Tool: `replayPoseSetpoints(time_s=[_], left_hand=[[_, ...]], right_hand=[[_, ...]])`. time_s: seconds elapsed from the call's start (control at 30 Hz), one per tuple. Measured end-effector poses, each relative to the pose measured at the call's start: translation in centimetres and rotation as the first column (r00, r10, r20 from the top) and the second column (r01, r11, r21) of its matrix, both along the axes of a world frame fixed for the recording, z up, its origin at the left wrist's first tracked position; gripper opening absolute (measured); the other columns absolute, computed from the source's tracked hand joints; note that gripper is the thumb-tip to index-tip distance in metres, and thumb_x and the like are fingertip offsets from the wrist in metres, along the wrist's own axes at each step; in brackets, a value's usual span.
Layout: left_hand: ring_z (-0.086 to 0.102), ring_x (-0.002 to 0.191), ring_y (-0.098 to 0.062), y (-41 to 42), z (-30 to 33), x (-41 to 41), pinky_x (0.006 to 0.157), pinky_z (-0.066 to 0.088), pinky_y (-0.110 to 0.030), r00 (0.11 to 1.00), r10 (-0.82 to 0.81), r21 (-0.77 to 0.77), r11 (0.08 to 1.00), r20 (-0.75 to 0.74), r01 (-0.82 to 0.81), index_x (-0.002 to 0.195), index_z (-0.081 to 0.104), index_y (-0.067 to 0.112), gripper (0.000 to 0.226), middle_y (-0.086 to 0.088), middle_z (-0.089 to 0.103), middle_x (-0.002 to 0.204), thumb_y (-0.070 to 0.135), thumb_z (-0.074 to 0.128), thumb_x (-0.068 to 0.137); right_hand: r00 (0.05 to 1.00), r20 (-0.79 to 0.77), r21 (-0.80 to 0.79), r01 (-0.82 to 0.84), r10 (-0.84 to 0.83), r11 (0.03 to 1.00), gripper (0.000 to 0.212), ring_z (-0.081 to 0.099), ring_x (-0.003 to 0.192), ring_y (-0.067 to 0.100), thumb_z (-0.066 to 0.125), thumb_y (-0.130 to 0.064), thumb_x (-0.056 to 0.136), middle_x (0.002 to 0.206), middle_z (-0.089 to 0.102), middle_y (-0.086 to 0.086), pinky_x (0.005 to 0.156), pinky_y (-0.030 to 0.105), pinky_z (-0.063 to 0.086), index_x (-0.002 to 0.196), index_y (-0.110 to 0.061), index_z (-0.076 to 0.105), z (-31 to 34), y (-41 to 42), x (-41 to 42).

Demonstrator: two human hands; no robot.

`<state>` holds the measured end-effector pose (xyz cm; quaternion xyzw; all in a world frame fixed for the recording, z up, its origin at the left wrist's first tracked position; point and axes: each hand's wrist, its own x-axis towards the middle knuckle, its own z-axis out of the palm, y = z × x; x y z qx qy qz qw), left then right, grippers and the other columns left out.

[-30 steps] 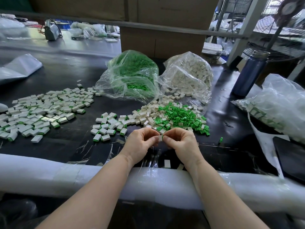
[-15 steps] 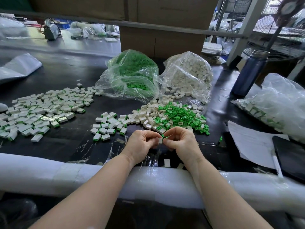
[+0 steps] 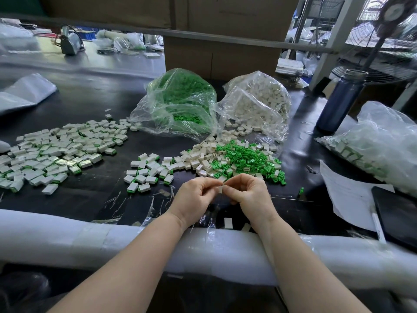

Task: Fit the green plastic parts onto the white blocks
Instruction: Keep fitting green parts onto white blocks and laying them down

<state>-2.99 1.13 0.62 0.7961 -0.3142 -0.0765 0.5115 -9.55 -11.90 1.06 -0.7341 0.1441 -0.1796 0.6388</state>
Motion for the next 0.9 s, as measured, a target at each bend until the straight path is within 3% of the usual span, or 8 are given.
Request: replayPoseSetpoints(time_s=[0.17, 0.27, 0.37, 0.5, 0.63, 0.77, 0.9], left_hand=[[0.053, 0.068, -0.012, 0.01, -0.23, 0.23, 0.071, 0.047, -0.020, 0.999, -0.036, 0.012, 0.999, 0.038, 0.036, 0.095, 0.059, 0.020, 0.016, -0.001, 0.059, 0.082, 0.008, 0.063, 0.086], [0.057, 0.074, -0.015, -0.05, -0.29, 0.46, 0.076, 0.050, -0.027, 1.000, -0.018, -0.022, 1.000, 0.003, 0.019, 0.094, 0.063, 0.016, 0.007, -0.004, 0.062, 0.084, 0.015, 0.062, 0.088], [0.056, 0.069, -0.014, 0.04, -0.15, 0.63, 0.073, 0.049, -0.032, 0.997, -0.008, -0.057, 0.998, -0.074, 0.004, 0.089, 0.065, 0.016, 0.007, -0.006, 0.064, 0.077, 0.020, 0.058, 0.090], [0.052, 0.065, -0.015, 0.25, 0.03, 0.62, 0.069, 0.047, -0.036, 0.991, -0.023, -0.054, 0.998, -0.129, 0.017, 0.083, 0.064, 0.020, 0.012, -0.007, 0.062, 0.071, 0.019, 0.056, 0.092], [0.055, 0.072, -0.018, 0.32, 0.13, 0.56, 0.076, 0.048, -0.038, 0.993, -0.032, 0.009, 0.999, -0.117, 0.033, 0.089, 0.067, 0.013, 0.014, -0.018, 0.068, 0.083, 0.021, 0.055, 0.092], [0.052, 0.069, -0.012, 0.38, 0.04, 0.46, 0.072, 0.045, -0.031, 0.997, -0.062, 0.104, 0.992, -0.052, 0.067, 0.086, 0.067, 0.013, 0.014, -0.004, 0.063, 0.073, 0.019, 0.056, 0.092], [0.053, 0.068, -0.012, 0.34, -0.02, 0.38, 0.069, 0.043, -0.026, 0.998, -0.048, 0.116, 0.992, -0.029, 0.051, 0.087, 0.067, 0.014, 0.013, 0.004, 0.060, 0.070, 0.020, 0.056, 0.092]], right_hand=[[1.000, -0.005, 0.018, 0.022, -0.022, 1.000, 0.012, 0.056, 0.053, 0.005, 0.068, -0.001, 0.081, 0.064, 0.064, 0.002, 0.050, 0.016, 0.046, 0.074, -0.009, 0.065, -0.04, -0.01, 0.01], [1.000, 0.017, 0.056, 0.007, -0.008, 0.998, 0.008, 0.058, 0.053, 0.004, 0.068, -0.005, 0.082, 0.063, 0.067, -0.001, 0.050, 0.016, 0.046, 0.076, -0.010, 0.068, 0.04, -0.03, -0.06], [1.000, 0.023, 0.085, -0.020, 0.018, 0.996, 0.010, 0.060, 0.052, 0.003, 0.067, -0.003, 0.082, 0.059, 0.068, -0.003, 0.049, 0.014, 0.046, 0.076, -0.011, 0.067, 0.12, -0.03, -0.18], [1.000, -0.016, 0.011, -0.009, 0.010, 1.000, 0.014, 0.057, 0.050, 0.004, 0.066, -0.004, 0.084, 0.057, 0.065, -0.003, 0.048, 0.014, 0.046, 0.072, -0.011, 0.065, -0.03, 0.10, -0.15], [0.998, -0.069, -0.073, -0.010, 0.005, 0.997, 0.017, 0.054, 0.054, 0.013, 0.065, -0.006, 0.085, 0.061, 0.062, 0.007, 0.050, 0.017, 0.046, 0.070, -0.013, 0.063, -0.28, 0.13, 0.08], [0.992, -0.121, -0.195, -0.061, 0.037, 0.979, 0.021, 0.050, 0.051, 0.007, 0.068, -0.010, 0.083, 0.057, 0.059, 0.000, 0.055, 0.022, 0.045, 0.064, -0.016, 0.062, -0.39, 0.08, 0.16], [0.992, -0.116, -0.193, -0.062, 0.040, 0.979, 0.019, 0.050, 0.051, 0.005, 0.069, -0.011, 0.082, 0.057, 0.058, -0.003, 0.057, 0.023, 0.045, 0.065, -0.016, 0.062, -0.44, 0.04, 0.10]])
